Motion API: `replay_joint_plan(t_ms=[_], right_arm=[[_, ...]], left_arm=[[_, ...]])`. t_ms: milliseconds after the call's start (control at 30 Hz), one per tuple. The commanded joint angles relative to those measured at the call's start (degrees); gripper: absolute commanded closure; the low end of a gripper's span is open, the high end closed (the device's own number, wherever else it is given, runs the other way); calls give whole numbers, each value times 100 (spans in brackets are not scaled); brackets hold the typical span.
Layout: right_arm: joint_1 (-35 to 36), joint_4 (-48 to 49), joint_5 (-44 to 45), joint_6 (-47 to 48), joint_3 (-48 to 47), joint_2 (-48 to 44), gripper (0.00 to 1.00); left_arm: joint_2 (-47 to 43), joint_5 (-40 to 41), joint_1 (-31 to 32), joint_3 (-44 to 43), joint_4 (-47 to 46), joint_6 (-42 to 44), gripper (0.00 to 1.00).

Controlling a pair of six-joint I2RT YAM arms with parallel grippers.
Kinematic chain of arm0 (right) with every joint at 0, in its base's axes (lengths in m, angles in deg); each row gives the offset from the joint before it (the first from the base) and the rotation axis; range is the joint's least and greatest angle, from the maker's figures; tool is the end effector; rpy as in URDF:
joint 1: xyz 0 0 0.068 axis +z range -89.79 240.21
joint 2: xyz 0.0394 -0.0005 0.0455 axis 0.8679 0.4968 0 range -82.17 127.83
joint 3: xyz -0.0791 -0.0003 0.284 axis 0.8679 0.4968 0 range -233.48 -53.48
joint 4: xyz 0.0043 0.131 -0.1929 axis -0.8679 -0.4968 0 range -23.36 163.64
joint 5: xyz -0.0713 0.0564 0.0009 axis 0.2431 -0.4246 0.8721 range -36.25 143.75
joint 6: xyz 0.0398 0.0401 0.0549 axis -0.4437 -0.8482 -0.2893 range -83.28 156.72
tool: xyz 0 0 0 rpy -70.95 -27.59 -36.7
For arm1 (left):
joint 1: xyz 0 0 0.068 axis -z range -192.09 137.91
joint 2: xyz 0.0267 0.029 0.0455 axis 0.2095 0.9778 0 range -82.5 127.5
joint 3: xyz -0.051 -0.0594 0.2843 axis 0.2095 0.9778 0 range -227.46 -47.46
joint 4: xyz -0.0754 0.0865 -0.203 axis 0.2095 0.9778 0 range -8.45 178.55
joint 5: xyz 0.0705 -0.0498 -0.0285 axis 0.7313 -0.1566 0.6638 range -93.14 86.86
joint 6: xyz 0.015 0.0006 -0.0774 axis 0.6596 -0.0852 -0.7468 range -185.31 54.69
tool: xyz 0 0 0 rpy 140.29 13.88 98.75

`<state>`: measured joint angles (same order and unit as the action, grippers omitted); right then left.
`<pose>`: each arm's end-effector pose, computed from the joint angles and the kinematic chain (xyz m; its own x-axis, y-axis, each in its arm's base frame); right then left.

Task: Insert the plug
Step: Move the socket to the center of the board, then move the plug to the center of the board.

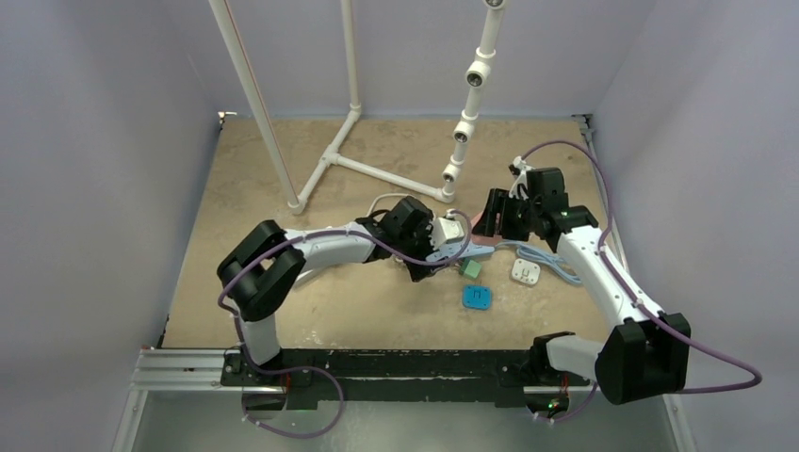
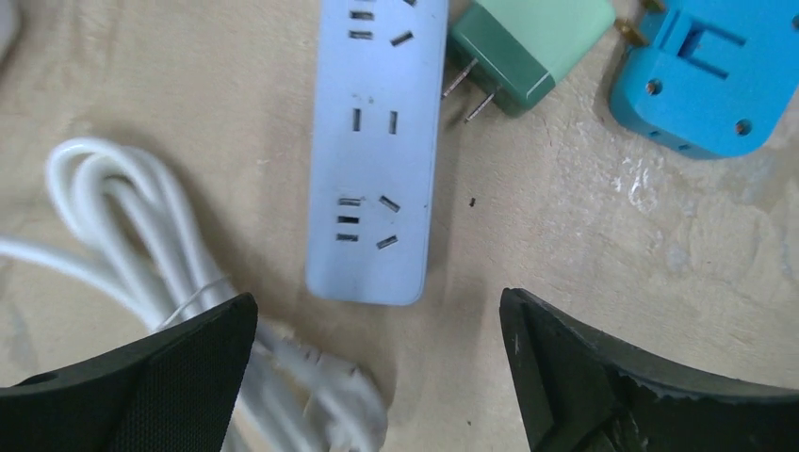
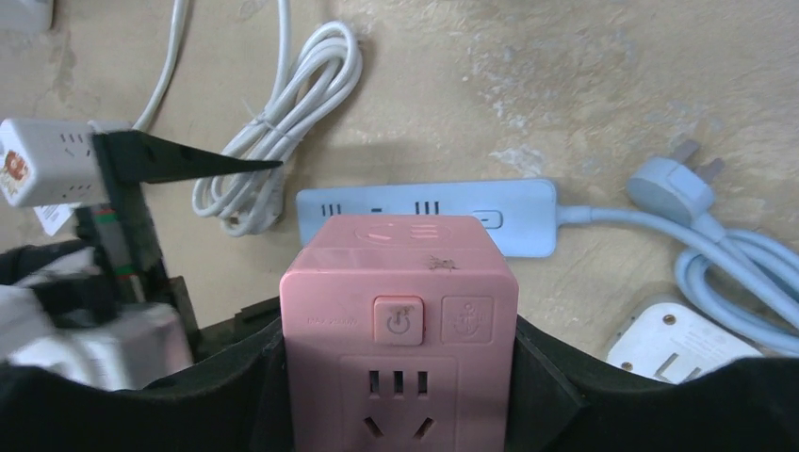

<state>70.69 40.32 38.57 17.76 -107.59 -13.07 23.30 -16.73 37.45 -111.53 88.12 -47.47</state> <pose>0.2260 0.0599 0.2797 -0.8072 0.1697 -0.5654 -0.0893 0.9117 0.4011 0.2417 -0.3079 0.1870 -0.2034 0.6976 -0.6870 0.9490 0.3130 0.0369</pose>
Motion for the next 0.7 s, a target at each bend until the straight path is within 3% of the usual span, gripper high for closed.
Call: replay_joint_plan(t_ms=[0,100,300,667], right_arm=[[-16,202,-823,50,103,-253,100],[-17,394,-1363,-40,293,-481,100],[133,1170,-2272,-709,635,-835,100],[874,1716,-2321,-1428,608,-839,100]], left_arm=[[-996,208,-20,-13,-98,-645,1],[-1549,154,-21,19,-284,-844,1],[-2388,-925,37,519,-1251,-723,1],[-2437,-1041,222,561,-1262,-94,1]])
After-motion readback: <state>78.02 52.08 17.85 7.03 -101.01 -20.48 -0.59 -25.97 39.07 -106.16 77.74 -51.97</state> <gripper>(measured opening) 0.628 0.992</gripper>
